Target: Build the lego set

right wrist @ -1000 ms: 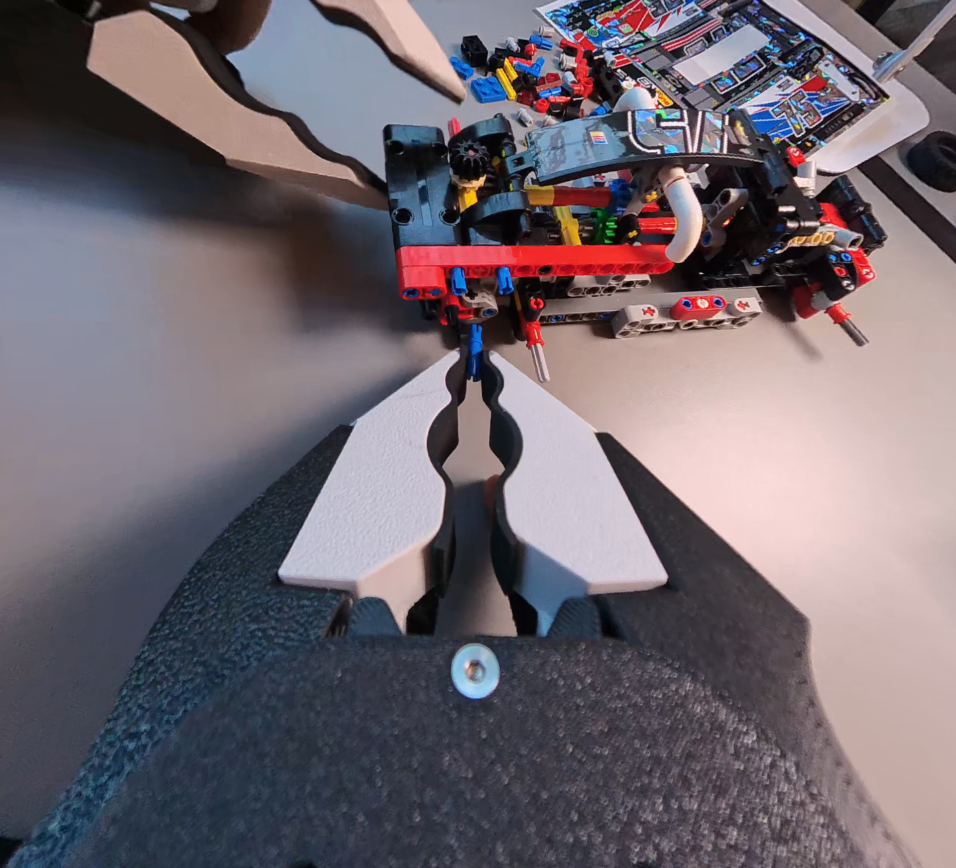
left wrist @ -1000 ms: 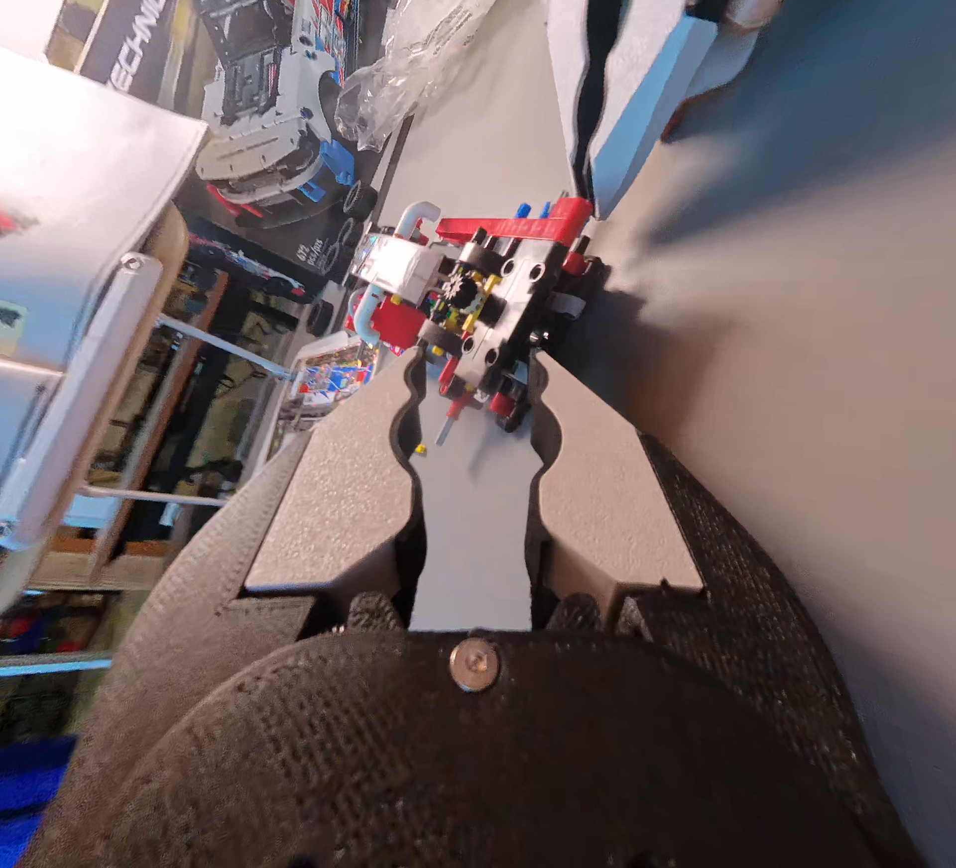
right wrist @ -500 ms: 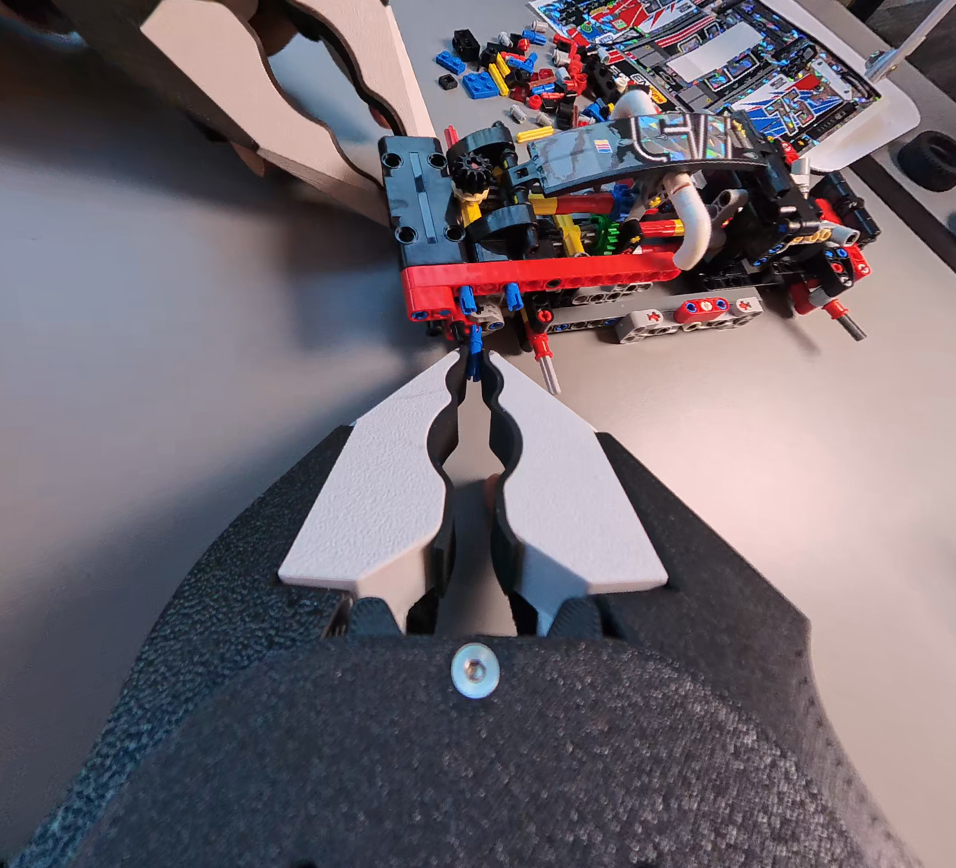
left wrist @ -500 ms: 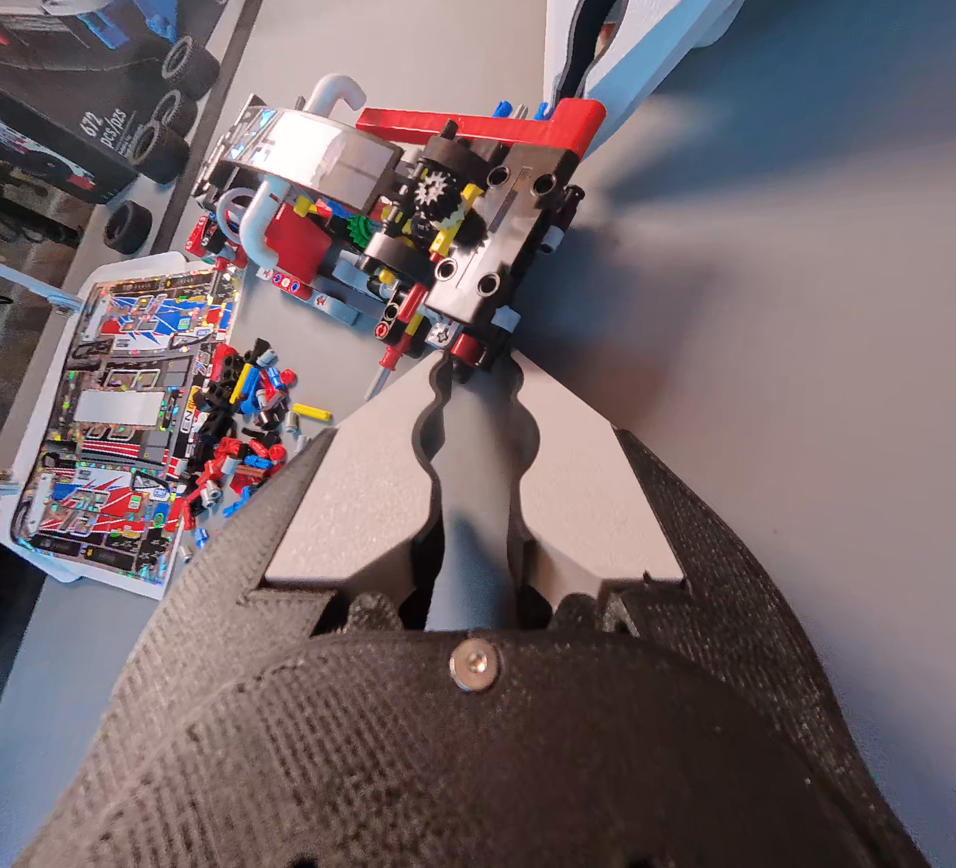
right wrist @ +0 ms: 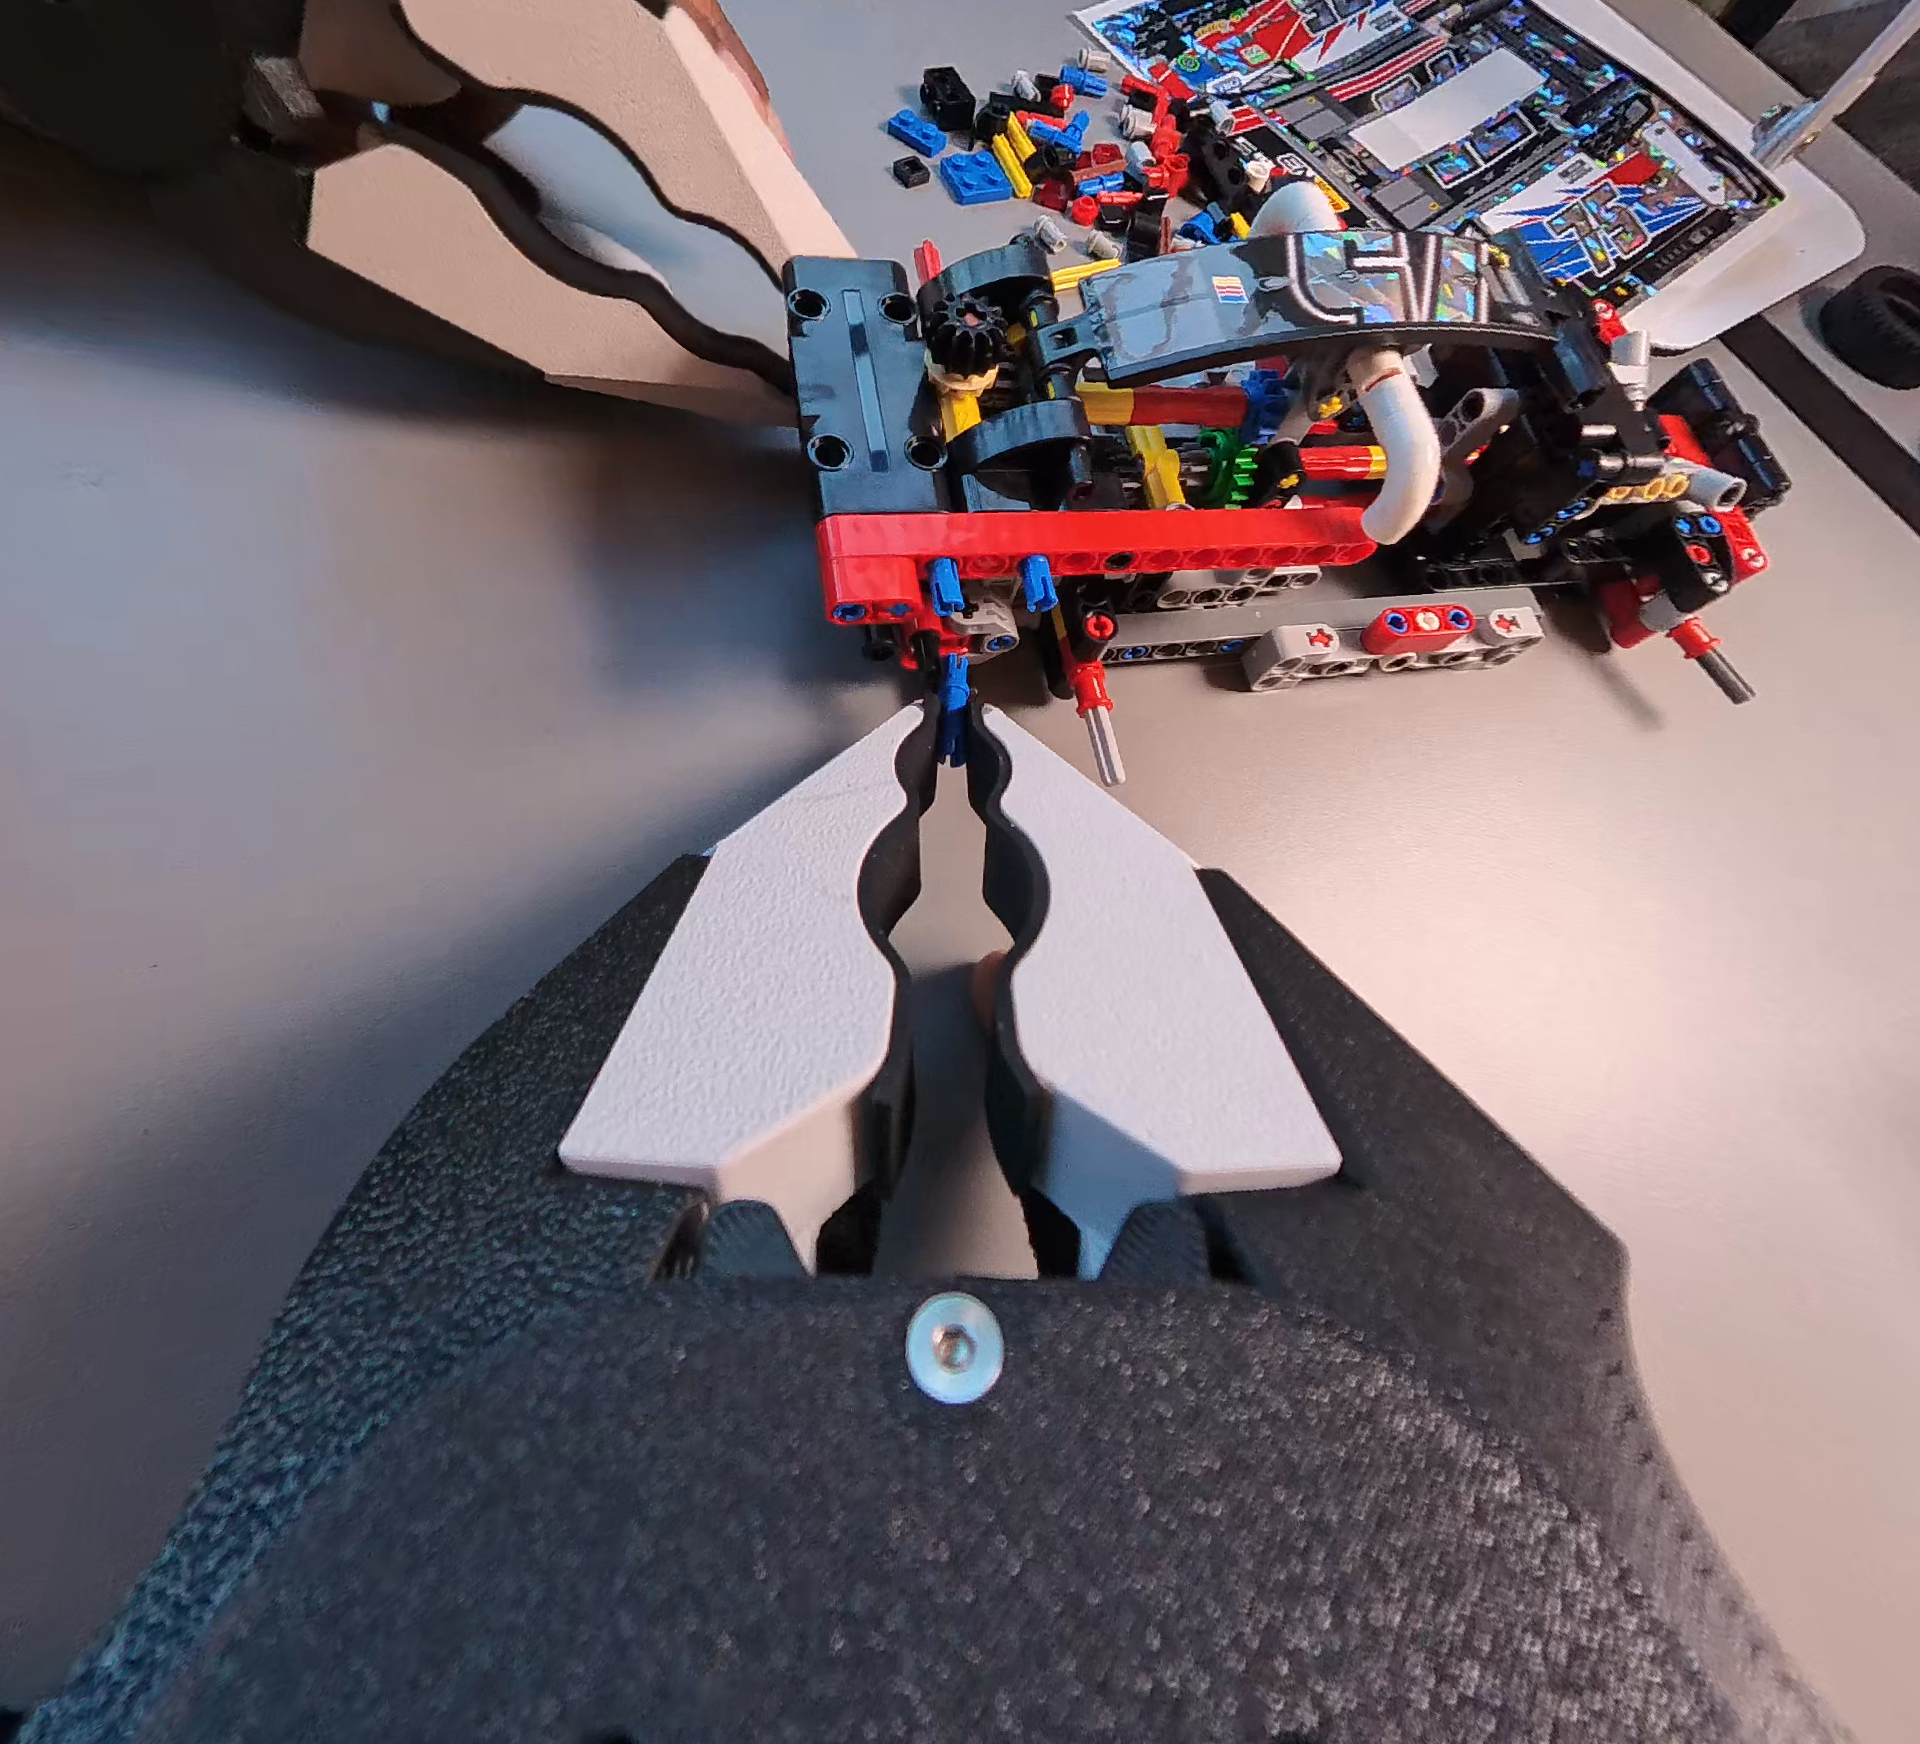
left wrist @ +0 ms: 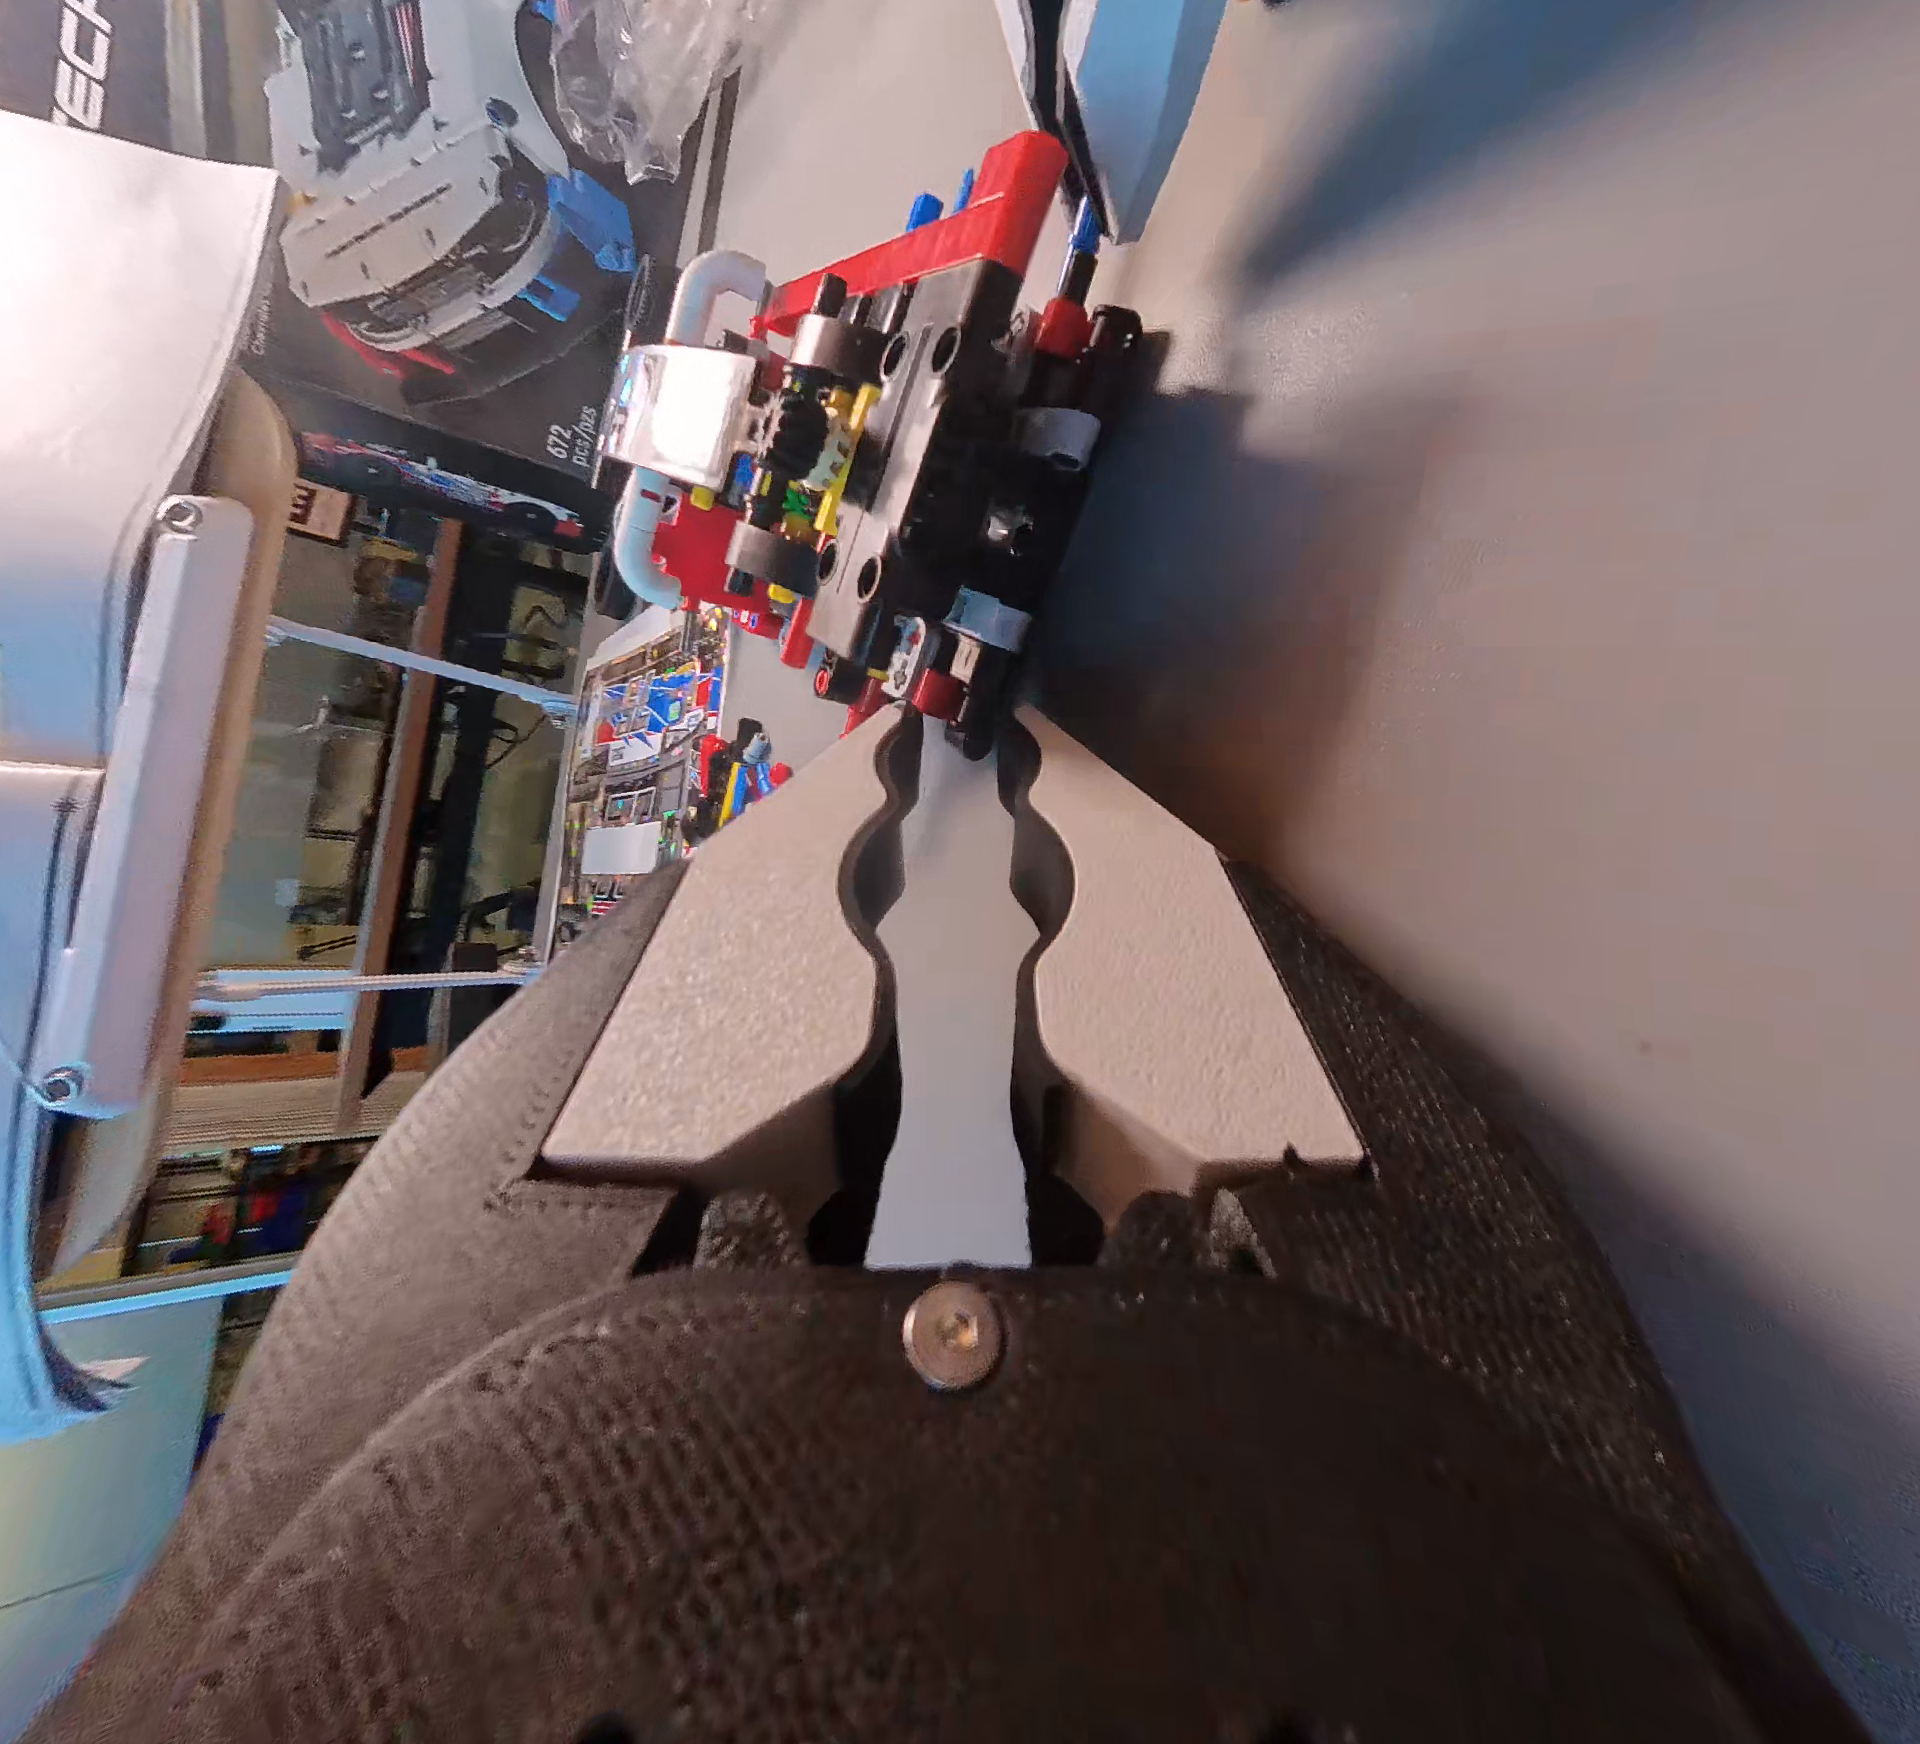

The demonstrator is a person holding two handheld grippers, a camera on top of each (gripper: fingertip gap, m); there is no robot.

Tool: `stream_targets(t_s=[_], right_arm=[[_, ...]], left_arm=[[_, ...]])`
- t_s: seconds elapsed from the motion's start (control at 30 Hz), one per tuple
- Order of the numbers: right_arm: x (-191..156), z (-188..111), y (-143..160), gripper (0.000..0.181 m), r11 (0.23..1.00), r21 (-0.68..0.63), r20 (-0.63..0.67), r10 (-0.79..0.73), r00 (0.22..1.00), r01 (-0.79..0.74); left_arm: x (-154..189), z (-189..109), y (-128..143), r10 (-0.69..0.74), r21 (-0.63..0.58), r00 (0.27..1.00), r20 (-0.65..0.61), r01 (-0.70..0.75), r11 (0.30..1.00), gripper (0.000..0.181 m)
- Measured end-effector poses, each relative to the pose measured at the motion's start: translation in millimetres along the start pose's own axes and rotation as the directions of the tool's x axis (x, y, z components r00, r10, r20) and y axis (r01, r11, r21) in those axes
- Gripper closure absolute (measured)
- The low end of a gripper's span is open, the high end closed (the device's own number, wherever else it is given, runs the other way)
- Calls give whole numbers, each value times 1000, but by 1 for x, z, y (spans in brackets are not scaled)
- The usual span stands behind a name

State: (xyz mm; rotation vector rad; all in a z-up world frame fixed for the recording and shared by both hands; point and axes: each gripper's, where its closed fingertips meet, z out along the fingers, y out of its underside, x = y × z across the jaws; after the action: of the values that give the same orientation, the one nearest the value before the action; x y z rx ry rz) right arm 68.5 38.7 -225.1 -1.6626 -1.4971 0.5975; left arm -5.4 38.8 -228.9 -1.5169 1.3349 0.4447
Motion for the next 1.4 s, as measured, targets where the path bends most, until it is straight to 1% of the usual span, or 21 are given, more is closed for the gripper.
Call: stream_targets(t_s=[0.03,0.07,0.1,0.27,0.33,0.4,0.47,0.53,0.67,0.77,0.9,1.0,1.1,1.2,1.27,1.4], right_arm=[[0,0,0,179,1000,0,0,0,1000,0],[0,0,0,179,1000,-1,-2,2,1000,-2],[-1,-1,0,179,1000,2,3,5,1000,-5],[-2,-3,-1,180,1000,12,11,18,1000,-18],[-2,-5,-4,180,999,35,19,37,999,-37],[-3,-8,-8,180,996,68,43,59,997,-62],[-4,-12,-13,180,991,100,70,83,994,-90],[-4,-13,-15,180,986,118,86,108,990,-118],[-5,-11,-14,179,987,105,89,108,990,-117],[-6,-9,-12,179,990,89,86,103,991,-111],[-5,-9,-11,179,990,82,85,105,991,-112],[-5,-8,-10,180,991,70,88,110,990,-116],[-5,-7,-8,180,991,60,87,111,990,-116],[-6,-6,-7,180,992,52,93,112,989,-117],[-6,-6,-7,180,991,51,97,117,988,-122],[-6,-6,-7,180,990,50,103,124,987,-130]], left_arm=[[1,-1,0,25,-2,1000,9,-25,1000,170],[0,-2,-1,49,0,999,22,-49,999,176],[-1,-3,-2,66,1,997,40,-66,998,177],[0,-6,-4,80,10,996,25,-80,997,177],[0,-9,-7,36,32,999,0,-36,999,177],[-4,-13,-11,-74,68,997,-31,76,995,181],[-9,-17,-13,-171,95,983,-60,176,980,181],[-8,-17,-12,-194,101,978,-82,201,974,181],[3,-11,-7,-142,74,986,-86,149,986,181],[8,-7,-3,-120,49,988,-95,126,991,174],[4,-7,-5,-159,68,982,-97,166,984,164],[5,-5,-11,-147,101,981,-128,160,982,159],[9,-2,-15,-148,102,973,-176,168,981,163],[10,-1,-16,-101,100,981,-165,118,988,160],[9,1,-15,-72,102,986,-148,87,991,161],[7,1,-14,41,102,996,-78,-32,994,163]])
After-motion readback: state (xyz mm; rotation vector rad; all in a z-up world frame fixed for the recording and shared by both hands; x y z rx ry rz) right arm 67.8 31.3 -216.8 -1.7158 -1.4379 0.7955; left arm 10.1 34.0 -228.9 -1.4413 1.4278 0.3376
